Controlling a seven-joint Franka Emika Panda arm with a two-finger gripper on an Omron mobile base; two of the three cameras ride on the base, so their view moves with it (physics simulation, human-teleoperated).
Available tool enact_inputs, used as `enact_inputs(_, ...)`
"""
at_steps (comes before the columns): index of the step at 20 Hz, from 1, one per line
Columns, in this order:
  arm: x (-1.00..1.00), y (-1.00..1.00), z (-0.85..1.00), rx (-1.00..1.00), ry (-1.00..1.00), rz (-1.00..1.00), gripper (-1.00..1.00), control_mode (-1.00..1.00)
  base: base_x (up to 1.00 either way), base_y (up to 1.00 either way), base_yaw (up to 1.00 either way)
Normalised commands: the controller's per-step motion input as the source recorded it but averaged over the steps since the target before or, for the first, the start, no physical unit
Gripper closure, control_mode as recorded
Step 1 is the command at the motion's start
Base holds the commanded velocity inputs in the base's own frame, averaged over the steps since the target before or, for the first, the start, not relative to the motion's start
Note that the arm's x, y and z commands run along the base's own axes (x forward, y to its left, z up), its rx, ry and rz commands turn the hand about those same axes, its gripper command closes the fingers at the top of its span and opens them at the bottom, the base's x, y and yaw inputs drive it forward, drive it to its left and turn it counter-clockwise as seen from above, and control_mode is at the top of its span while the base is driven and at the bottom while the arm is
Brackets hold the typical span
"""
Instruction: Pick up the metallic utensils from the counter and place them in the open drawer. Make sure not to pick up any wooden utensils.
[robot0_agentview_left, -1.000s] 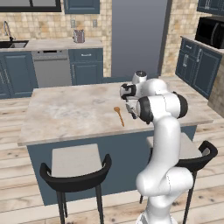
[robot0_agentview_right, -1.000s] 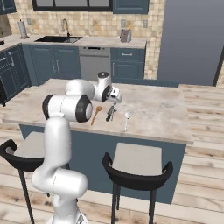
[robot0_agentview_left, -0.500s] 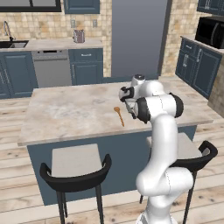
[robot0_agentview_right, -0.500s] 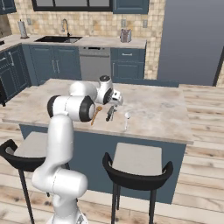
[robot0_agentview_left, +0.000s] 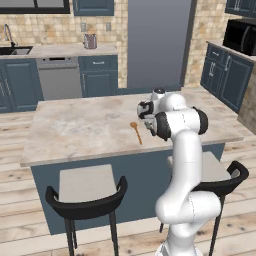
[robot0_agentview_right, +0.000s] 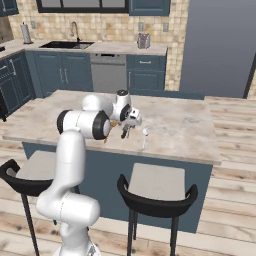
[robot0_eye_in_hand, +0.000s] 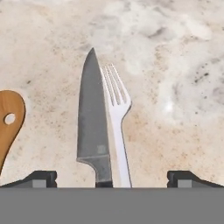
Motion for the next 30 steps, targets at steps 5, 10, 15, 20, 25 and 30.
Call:
enact_inputs(5, -0.03, 0.0, -0.22, 0.0, 0.09, 0.0, -1.0, -1.0, 0.0, 0.0, 0.0)
enact_inputs(10, -0.09, 0.0, -0.22, 0.0, 0.04, 0.0, -1.0, -1.0, 0.0, 0.0, 0.0)
enact_inputs(15, 0.0, 0.0, -0.31, 0.0, 0.05, 0.01, -1.0, -1.0, 0.0, 0.0, 0.0)
enact_inputs(20, 0.15, 0.0, -0.43, 0.0, 0.01, 0.07, -1.0, -1.0, 0.0, 0.0, 0.0)
enact_inputs(25, 0.25, -0.09, -0.39, 0.0, -0.01, 0.09, -1.0, -1.0, 0.0, 0.0, 0.0)
enact_inputs(30, 0.0, 0.04, -0.84, 0.0, 0.02, 0.13, -1.0, -1.0, 0.0, 0.0, 0.0)
